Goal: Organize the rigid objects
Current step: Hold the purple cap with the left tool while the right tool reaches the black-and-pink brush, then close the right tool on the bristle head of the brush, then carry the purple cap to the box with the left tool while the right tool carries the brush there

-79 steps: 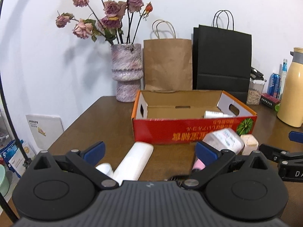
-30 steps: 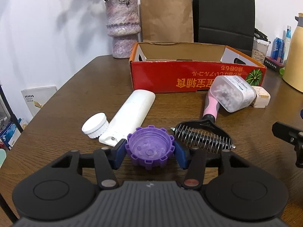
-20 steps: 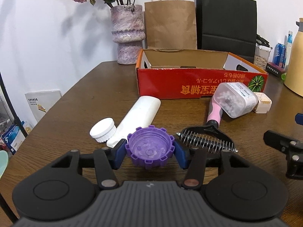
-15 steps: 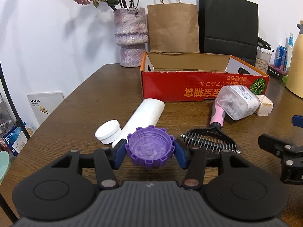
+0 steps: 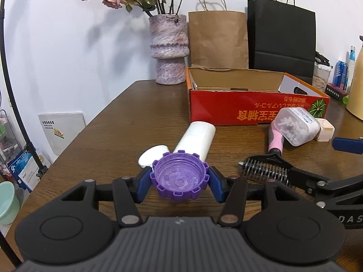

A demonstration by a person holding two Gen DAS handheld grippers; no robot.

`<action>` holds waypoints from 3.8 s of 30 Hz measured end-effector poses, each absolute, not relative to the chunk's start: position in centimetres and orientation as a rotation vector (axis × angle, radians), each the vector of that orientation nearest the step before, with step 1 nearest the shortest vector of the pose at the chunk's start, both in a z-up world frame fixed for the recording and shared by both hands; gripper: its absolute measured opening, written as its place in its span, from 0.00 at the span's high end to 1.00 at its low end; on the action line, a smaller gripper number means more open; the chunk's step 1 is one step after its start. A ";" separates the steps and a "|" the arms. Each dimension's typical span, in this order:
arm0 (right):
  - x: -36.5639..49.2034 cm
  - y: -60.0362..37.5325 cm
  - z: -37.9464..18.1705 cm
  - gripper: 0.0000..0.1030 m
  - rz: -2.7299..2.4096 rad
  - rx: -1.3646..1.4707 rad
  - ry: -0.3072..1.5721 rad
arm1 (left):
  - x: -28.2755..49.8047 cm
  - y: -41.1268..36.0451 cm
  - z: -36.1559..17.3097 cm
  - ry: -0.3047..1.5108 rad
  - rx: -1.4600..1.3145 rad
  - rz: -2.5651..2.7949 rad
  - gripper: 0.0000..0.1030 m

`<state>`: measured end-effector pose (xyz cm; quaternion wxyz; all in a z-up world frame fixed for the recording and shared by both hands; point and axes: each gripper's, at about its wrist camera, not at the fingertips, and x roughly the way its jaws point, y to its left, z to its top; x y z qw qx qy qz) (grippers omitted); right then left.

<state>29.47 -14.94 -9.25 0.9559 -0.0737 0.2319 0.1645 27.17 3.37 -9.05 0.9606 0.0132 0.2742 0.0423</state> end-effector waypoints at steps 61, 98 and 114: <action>31.7 -12.1 -7.2 0.77 0.577 0.011 0.455 | 26.0 5.9 -6.6 0.484 -0.022 0.115 0.47; 30.5 -18.8 0.9 0.77 0.492 0.198 0.261 | 26.6 0.3 1.6 0.346 -0.002 0.109 0.47; 34.3 -20.6 0.9 0.77 0.459 0.179 0.240 | 30.8 -1.7 1.7 0.340 -0.012 0.094 0.47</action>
